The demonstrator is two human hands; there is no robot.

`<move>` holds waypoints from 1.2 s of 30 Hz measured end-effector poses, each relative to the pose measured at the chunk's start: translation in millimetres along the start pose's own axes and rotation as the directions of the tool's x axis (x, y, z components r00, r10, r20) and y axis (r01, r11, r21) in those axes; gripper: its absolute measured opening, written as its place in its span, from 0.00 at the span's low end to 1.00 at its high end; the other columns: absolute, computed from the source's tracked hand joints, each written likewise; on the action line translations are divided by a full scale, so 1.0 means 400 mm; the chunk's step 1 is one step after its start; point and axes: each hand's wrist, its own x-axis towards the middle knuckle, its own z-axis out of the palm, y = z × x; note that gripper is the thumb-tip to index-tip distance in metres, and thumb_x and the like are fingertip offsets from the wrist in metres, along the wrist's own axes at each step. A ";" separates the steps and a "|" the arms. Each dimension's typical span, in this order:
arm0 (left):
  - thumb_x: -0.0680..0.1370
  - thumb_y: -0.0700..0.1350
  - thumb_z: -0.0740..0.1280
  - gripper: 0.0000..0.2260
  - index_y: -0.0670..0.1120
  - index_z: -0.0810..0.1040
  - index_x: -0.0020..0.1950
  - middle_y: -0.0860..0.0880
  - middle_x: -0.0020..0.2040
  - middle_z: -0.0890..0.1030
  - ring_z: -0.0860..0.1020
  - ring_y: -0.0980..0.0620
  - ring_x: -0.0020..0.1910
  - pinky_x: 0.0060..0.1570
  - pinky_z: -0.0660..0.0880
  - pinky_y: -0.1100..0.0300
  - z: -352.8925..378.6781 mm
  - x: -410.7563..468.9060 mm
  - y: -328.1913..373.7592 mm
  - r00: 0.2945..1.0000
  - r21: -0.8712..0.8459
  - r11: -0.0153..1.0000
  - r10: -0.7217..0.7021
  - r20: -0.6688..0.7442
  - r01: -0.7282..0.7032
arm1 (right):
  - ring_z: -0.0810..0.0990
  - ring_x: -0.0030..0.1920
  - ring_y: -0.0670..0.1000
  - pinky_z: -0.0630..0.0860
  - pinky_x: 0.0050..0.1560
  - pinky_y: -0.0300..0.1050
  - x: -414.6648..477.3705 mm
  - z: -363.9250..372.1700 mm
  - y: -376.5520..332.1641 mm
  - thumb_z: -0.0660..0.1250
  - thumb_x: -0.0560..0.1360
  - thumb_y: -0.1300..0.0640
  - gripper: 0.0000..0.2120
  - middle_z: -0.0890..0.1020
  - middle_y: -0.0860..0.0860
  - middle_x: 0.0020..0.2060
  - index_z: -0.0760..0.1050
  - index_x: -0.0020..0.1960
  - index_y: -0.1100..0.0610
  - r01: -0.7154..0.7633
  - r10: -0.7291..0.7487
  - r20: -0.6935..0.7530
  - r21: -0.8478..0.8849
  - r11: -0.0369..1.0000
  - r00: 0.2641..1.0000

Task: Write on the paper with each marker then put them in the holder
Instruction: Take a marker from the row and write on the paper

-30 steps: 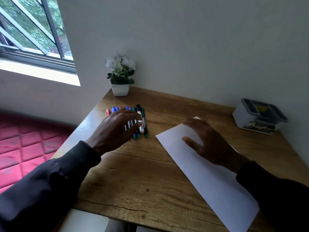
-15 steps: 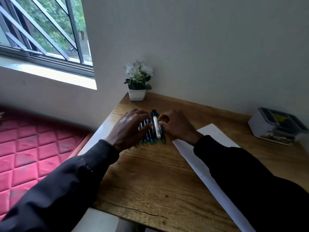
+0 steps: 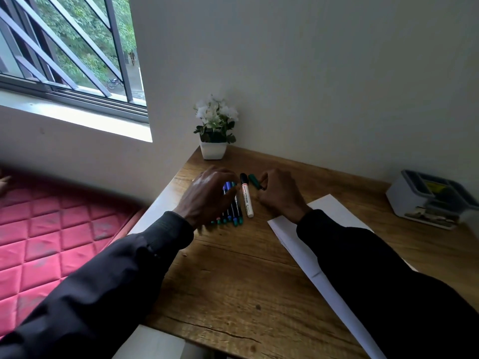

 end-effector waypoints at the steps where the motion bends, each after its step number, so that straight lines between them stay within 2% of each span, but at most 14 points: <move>1: 0.79 0.50 0.66 0.12 0.51 0.79 0.61 0.50 0.63 0.78 0.73 0.52 0.64 0.60 0.76 0.51 0.005 0.008 0.002 1.000 -0.009 1.000 -0.018 -0.016 0.018 | 0.84 0.44 0.54 0.83 0.47 0.50 0.006 -0.004 0.005 0.73 0.70 0.65 0.07 0.86 0.57 0.43 0.84 0.49 0.62 -0.007 0.008 -0.016 0.039 0.999 1.000; 3: 0.78 0.48 0.67 0.14 0.51 0.77 0.64 0.49 0.67 0.75 0.71 0.51 0.67 0.63 0.73 0.54 0.013 0.029 0.008 0.997 -0.035 0.998 -0.056 -0.049 0.054 | 0.84 0.47 0.50 0.82 0.50 0.41 0.017 -0.022 0.017 0.74 0.71 0.65 0.11 0.87 0.55 0.48 0.84 0.54 0.61 -0.014 0.021 -0.054 0.134 0.991 0.998; 6: 0.78 0.43 0.68 0.17 0.47 0.76 0.67 0.47 0.69 0.74 0.70 0.49 0.68 0.64 0.67 0.60 0.009 0.069 0.030 0.994 -0.112 0.993 -0.051 -0.097 0.040 | 0.83 0.46 0.45 0.76 0.46 0.27 0.019 -0.073 0.028 0.73 0.73 0.65 0.12 0.87 0.54 0.51 0.84 0.57 0.59 0.050 -0.034 -0.088 0.188 0.981 0.996; 8: 0.77 0.41 0.69 0.16 0.46 0.77 0.65 0.47 0.65 0.77 0.74 0.50 0.64 0.64 0.73 0.56 0.009 0.098 0.045 0.993 -0.170 0.985 0.023 -0.117 -0.043 | 0.82 0.47 0.44 0.74 0.46 0.24 0.008 -0.112 0.036 0.72 0.74 0.66 0.12 0.86 0.53 0.52 0.84 0.57 0.59 0.115 -0.099 -0.095 0.172 0.978 0.990; 10: 0.77 0.41 0.68 0.12 0.46 0.80 0.61 0.48 0.59 0.81 0.79 0.55 0.56 0.54 0.80 0.54 0.012 0.114 0.066 0.993 -0.245 0.967 0.043 -0.106 -0.068 | 0.82 0.48 0.45 0.74 0.47 0.25 -0.010 -0.147 0.046 0.71 0.75 0.67 0.13 0.85 0.53 0.53 0.83 0.58 0.59 0.174 -0.159 -0.107 0.149 0.973 0.981; 12: 0.77 0.43 0.69 0.09 0.46 0.82 0.57 0.50 0.52 0.83 0.81 0.59 0.48 0.47 0.81 0.57 0.019 0.122 0.095 0.996 -0.294 0.953 0.051 -0.079 -0.072 | 0.81 0.48 0.44 0.74 0.48 0.26 -0.034 -0.174 0.060 0.72 0.75 0.67 0.12 0.84 0.52 0.53 0.83 0.57 0.58 0.222 -0.207 -0.122 0.126 0.967 0.971; 16: 0.76 0.43 0.71 0.05 0.50 0.82 0.51 0.55 0.45 0.83 0.81 0.61 0.44 0.42 0.79 0.65 0.042 0.126 0.142 0.991 -0.345 0.930 0.104 -0.078 -0.125 | 0.82 0.45 0.45 0.82 0.49 0.39 -0.091 -0.203 0.087 0.74 0.75 0.62 0.09 0.85 0.52 0.49 0.84 0.56 0.58 0.263 -0.246 -0.152 0.101 0.959 0.957; 20: 0.75 0.42 0.72 0.05 0.49 0.84 0.49 0.57 0.43 0.83 0.81 0.62 0.41 0.40 0.75 0.71 0.063 0.132 0.176 0.992 -0.353 0.928 0.099 -0.078 -0.120 | 0.83 0.42 0.49 0.81 0.44 0.49 -0.129 -0.221 0.105 0.72 0.78 0.57 0.09 0.87 0.52 0.45 0.85 0.56 0.58 0.292 -0.279 -0.173 0.056 0.955 0.944; 24: 0.73 0.42 0.74 0.04 0.48 0.85 0.47 0.60 0.39 0.82 0.80 0.64 0.39 0.38 0.73 0.73 0.073 0.146 0.204 0.987 -0.372 0.919 0.085 -0.138 -0.131 | 0.81 0.36 0.49 0.79 0.39 0.53 -0.143 -0.231 0.119 0.67 0.79 0.49 0.12 0.86 0.50 0.39 0.86 0.52 0.55 0.248 -0.250 -0.183 -0.031 0.968 0.951; 26: 0.72 0.40 0.75 0.04 0.47 0.86 0.46 0.61 0.38 0.81 0.79 0.65 0.37 0.37 0.70 0.75 0.080 0.151 0.220 0.982 -0.370 0.918 0.084 -0.170 -0.142 | 0.82 0.35 0.48 0.80 0.38 0.53 -0.143 -0.241 0.126 0.68 0.78 0.47 0.13 0.87 0.50 0.38 0.87 0.52 0.54 0.212 -0.207 -0.192 0.003 0.977 0.959; 28: 0.72 0.40 0.75 0.05 0.47 0.86 0.46 0.57 0.39 0.83 0.80 0.63 0.38 0.38 0.73 0.73 0.089 0.155 0.232 0.978 -0.393 0.907 0.079 -0.192 -0.151 | 0.82 0.33 0.47 0.80 0.37 0.53 -0.142 -0.252 0.135 0.69 0.77 0.45 0.14 0.87 0.50 0.36 0.88 0.50 0.54 0.161 -0.154 -0.190 0.022 0.987 0.970; 32: 0.73 0.42 0.74 0.05 0.48 0.86 0.47 0.55 0.42 0.85 0.82 0.61 0.41 0.42 0.77 0.68 0.101 0.164 0.231 0.981 -0.383 0.910 0.100 -0.166 -0.158 | 0.79 0.26 0.47 0.76 0.30 0.48 -0.151 -0.257 0.158 0.69 0.76 0.37 0.23 0.82 0.48 0.27 0.86 0.38 0.55 0.030 -0.041 -0.163 -0.068 0.997 0.986; 34: 0.73 0.44 0.74 0.04 0.48 0.85 0.47 0.56 0.40 0.84 0.81 0.61 0.38 0.38 0.75 0.72 0.104 0.163 0.215 0.988 -0.361 0.925 0.078 -0.131 -0.120 | 0.80 0.28 0.50 0.74 0.31 0.48 -0.166 -0.262 0.182 0.70 0.77 0.40 0.22 0.83 0.49 0.27 0.85 0.36 0.56 -0.034 0.033 -0.101 -0.008 0.999 0.994; 36: 0.74 0.45 0.74 0.04 0.49 0.85 0.47 0.57 0.37 0.82 0.80 0.62 0.36 0.35 0.73 0.73 0.106 0.159 0.187 0.994 -0.336 0.941 0.012 -0.110 -0.048 | 0.80 0.30 0.50 0.70 0.34 0.46 -0.189 -0.271 0.208 0.70 0.79 0.48 0.16 0.84 0.50 0.31 0.85 0.38 0.56 -0.075 0.075 0.001 0.068 0.995 0.997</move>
